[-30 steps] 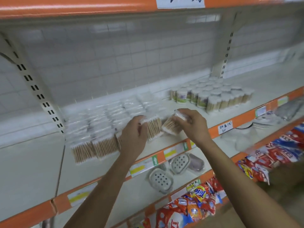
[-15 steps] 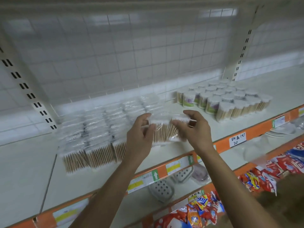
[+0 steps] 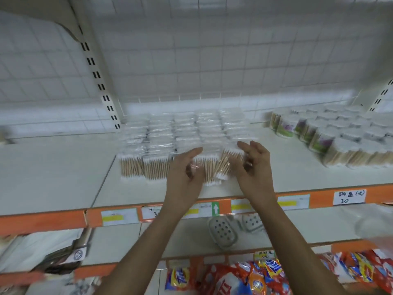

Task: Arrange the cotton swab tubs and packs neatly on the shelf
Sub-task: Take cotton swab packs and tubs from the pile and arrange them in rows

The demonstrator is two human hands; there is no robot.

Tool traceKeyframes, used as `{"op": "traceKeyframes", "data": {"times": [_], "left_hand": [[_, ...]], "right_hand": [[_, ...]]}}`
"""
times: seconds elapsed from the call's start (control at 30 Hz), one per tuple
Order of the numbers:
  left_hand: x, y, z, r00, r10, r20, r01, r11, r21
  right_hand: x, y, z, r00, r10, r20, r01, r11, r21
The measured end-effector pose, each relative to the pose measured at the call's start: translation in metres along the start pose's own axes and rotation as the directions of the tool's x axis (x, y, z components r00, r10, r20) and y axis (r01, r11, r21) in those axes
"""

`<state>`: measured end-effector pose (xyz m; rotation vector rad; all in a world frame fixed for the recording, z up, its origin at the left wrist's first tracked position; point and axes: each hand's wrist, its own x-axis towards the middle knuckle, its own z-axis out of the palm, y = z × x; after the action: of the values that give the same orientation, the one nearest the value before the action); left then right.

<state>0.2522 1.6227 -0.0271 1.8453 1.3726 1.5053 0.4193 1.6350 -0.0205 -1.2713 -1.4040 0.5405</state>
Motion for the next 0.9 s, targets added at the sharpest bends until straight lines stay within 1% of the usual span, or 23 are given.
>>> {"op": "traceKeyframes", "data": {"times": [0.07,0.17,0.23,0.3,0.37,0.5,0.6,0.67,0.8,0.9], "left_hand": [[-0.003,-0.003,-0.011,0.997,-0.059,-0.048,0.058,0.998,-0.014],[-0.006,-0.007,-0.031,0.967,-0.224,-0.118,0.209,0.969,-0.128],[-0.008,-0.014,-0.046,0.953,-0.266,-0.148,0.242,0.957,-0.162],[-0.009,-0.022,-0.065,0.943,-0.292,-0.159,0.267,0.950,-0.162],[-0.008,-0.031,-0.085,0.934,-0.311,-0.176,0.289,0.947,-0.141],[-0.006,-0.047,-0.124,0.920,-0.327,-0.215,0.308,0.944,-0.119],[-0.006,-0.058,-0.142,0.919,-0.323,-0.225,0.312,0.946,-0.085],[-0.005,-0.064,-0.147,0.929,-0.307,-0.207,0.300,0.952,-0.068],[-0.004,-0.074,-0.148,0.931,-0.305,-0.202,0.297,0.952,-0.067],[-0.004,-0.078,-0.148,0.930,-0.306,-0.202,0.299,0.952,-0.062]], "right_hand": [[-0.004,-0.003,0.010,0.998,-0.025,0.049,0.024,1.000,0.017],[-0.011,-0.013,0.029,0.997,-0.042,0.057,0.038,0.996,0.078],[-0.015,-0.021,0.041,0.997,-0.023,0.073,0.011,0.987,0.161],[-0.016,-0.025,0.054,0.995,-0.043,0.089,0.026,0.983,0.182],[-0.020,-0.028,0.066,0.994,-0.045,0.097,0.025,0.980,0.195],[-0.030,-0.032,0.086,0.996,0.005,0.094,-0.028,0.969,0.244],[-0.035,-0.035,0.098,0.997,0.016,0.071,-0.032,0.972,0.232],[-0.038,-0.036,0.103,0.998,0.022,0.055,-0.034,0.975,0.218],[-0.041,-0.040,0.111,0.999,0.006,0.036,-0.010,0.992,0.128],[-0.043,-0.046,0.116,0.999,-0.045,0.007,0.044,0.998,0.037]]}}
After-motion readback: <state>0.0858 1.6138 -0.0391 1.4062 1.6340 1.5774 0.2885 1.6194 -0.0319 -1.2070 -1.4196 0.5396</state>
